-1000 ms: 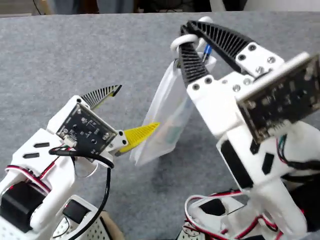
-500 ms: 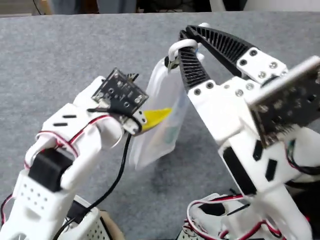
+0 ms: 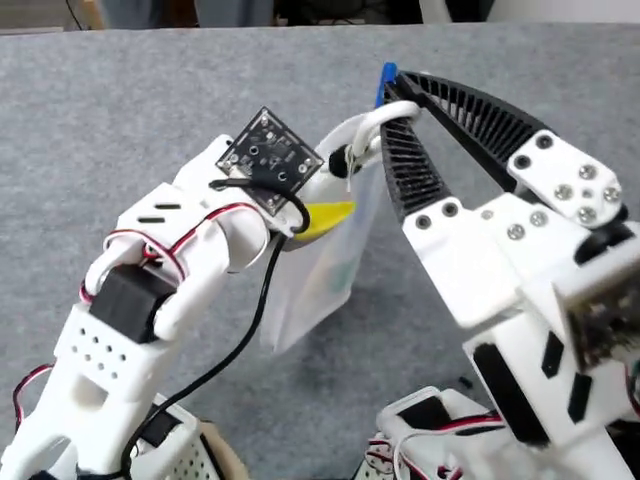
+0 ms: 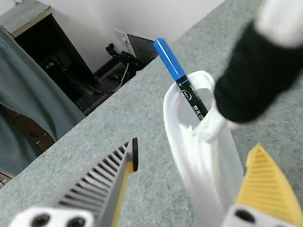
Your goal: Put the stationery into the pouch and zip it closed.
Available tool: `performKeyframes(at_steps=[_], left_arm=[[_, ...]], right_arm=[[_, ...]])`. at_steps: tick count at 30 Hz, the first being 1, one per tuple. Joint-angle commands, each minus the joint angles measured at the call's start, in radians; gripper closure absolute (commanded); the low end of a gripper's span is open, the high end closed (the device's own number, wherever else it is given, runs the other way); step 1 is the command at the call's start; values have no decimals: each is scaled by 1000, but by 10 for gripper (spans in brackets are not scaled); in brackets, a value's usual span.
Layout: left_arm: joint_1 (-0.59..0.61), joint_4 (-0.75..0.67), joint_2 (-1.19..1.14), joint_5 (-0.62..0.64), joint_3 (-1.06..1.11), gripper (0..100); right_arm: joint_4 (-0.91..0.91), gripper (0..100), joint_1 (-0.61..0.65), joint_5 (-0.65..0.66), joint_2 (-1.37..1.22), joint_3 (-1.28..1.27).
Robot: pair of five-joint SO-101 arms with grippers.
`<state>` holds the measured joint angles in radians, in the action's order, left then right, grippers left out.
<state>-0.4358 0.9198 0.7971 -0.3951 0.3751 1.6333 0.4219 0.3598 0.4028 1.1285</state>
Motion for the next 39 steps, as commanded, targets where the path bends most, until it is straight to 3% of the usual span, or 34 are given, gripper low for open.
performKeyframes(at_steps=[1, 11, 18, 30, 33, 39], left_arm=[[-10, -23, -9, -8, -22, 636], [-8, -21, -6, -8, 44, 641], [12, -14, -3, -8, 61, 782], [13, 38, -3, -11, 59, 897], [8, 60, -3, -12, 50, 966], [10, 87, -2, -12, 50, 971]], right_arm=[[5, 986, 12, -11, 13, 24], [0, 986, 12, -8, 15, 24], [-2, 986, 12, -5, 15, 25], [-2, 986, 8, -3, 15, 76], [0, 986, 6, -3, 15, 73], [6, 986, 5, -2, 13, 71]])
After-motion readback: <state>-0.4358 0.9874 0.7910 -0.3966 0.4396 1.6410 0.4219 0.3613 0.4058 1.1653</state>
